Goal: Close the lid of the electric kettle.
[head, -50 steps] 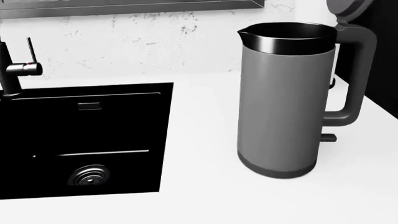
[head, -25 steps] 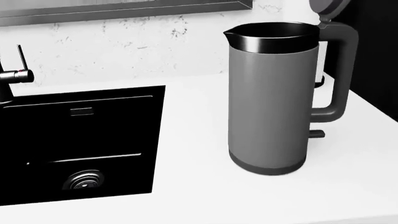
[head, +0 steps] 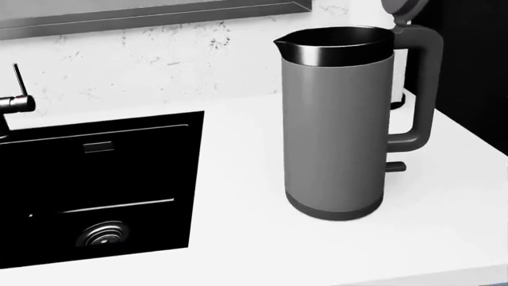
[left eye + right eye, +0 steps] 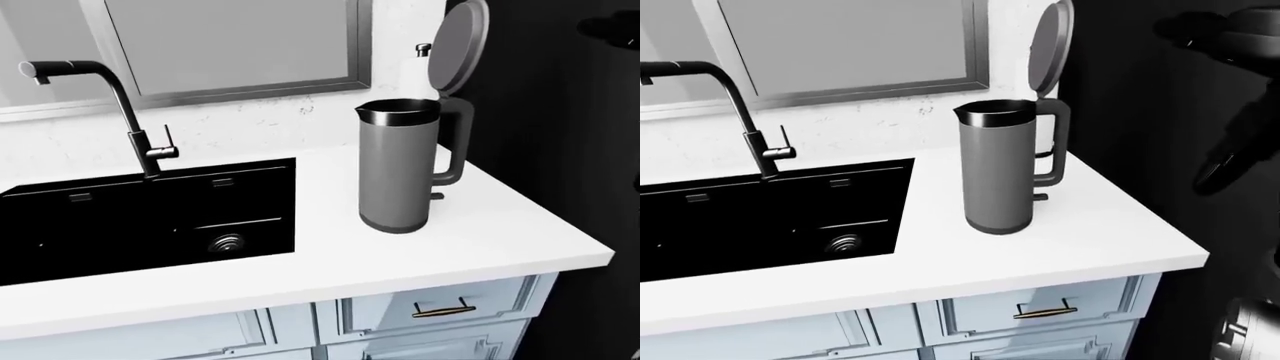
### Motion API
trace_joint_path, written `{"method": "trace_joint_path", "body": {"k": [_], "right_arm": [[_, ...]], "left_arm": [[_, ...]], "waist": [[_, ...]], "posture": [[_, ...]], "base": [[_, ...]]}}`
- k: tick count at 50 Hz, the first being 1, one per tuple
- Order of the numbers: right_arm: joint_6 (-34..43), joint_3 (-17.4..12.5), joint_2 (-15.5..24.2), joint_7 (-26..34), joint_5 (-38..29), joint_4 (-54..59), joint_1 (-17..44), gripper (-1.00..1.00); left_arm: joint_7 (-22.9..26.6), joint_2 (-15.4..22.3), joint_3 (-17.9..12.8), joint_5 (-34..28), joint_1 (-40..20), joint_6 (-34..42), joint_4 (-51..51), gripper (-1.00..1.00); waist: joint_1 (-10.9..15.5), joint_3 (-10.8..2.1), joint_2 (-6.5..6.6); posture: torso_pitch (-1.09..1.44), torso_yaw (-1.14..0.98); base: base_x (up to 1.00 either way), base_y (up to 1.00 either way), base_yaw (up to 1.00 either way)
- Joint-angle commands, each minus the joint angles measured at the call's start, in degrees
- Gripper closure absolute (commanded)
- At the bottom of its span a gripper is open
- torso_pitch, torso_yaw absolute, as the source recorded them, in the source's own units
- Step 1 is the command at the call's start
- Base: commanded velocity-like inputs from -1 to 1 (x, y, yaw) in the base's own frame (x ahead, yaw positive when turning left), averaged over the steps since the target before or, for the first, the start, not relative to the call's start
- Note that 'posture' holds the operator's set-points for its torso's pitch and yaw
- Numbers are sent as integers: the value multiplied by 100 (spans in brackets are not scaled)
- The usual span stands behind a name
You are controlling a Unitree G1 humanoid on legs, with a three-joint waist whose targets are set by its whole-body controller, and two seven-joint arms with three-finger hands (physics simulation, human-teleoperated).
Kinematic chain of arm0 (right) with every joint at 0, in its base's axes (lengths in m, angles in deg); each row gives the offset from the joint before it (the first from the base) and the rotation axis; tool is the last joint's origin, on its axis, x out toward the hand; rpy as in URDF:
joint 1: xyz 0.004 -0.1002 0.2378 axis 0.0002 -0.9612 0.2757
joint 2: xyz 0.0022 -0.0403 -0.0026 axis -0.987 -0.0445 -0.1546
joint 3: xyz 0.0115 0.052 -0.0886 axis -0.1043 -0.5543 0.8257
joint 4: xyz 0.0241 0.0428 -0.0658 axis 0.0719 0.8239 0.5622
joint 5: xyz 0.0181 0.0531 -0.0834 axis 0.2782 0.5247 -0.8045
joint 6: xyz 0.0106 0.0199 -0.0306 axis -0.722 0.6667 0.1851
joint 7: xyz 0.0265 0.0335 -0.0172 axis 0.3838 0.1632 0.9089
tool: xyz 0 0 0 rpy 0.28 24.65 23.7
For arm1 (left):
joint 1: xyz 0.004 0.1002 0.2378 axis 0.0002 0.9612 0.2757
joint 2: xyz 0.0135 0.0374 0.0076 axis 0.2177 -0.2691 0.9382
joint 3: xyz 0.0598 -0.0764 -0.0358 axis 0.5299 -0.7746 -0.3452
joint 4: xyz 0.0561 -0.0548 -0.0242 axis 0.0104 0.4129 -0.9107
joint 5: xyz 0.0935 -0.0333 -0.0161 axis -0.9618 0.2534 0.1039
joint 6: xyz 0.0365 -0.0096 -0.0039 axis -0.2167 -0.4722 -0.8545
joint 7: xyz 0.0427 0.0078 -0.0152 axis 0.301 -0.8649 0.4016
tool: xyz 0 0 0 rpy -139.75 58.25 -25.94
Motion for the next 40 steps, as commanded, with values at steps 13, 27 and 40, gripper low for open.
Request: {"method": "trace_joint_path", "body": {"k": [13,27,40], "right_arm": [[-800,99,-200,-136,-567,605,522,-100],[-1289,291,-474,-339,-1010,1183,833,-100],[-1890,505,-779,-438,-1545,1767,1289,-100]], "left_arm": [[24,108,0,-12,-58,-90,-62,-100],[51,114,-10,-38,-64,-105,-32,-100],[41,130,-35,-19,-67,-96,-22,-100]], "waist": [[-22,48,36],[-38,45,74],[-44,52,110]], "posture": [[-67,0],[-67,0],[-67,0]], "base": [[0,0,0],[0,0,0],[0,0,0]]}}
